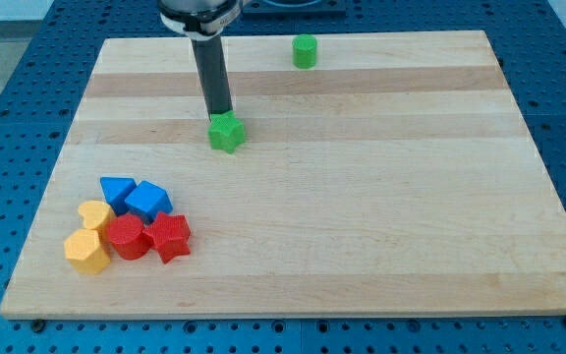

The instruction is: Push the green star to the bottom center

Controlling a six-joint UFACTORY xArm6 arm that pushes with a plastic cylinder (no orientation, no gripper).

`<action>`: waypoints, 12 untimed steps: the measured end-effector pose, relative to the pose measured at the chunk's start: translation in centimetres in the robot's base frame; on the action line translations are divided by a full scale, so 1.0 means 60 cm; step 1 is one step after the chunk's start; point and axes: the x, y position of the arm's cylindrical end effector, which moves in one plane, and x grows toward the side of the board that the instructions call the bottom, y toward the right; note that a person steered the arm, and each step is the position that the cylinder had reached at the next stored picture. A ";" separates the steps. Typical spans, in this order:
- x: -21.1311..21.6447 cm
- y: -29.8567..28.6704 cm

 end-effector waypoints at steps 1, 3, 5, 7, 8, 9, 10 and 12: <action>0.041 0.000; 0.118 0.002; 0.196 0.008; 0.215 0.069; 0.221 0.117; 0.221 0.150; 0.221 0.184; 0.218 0.238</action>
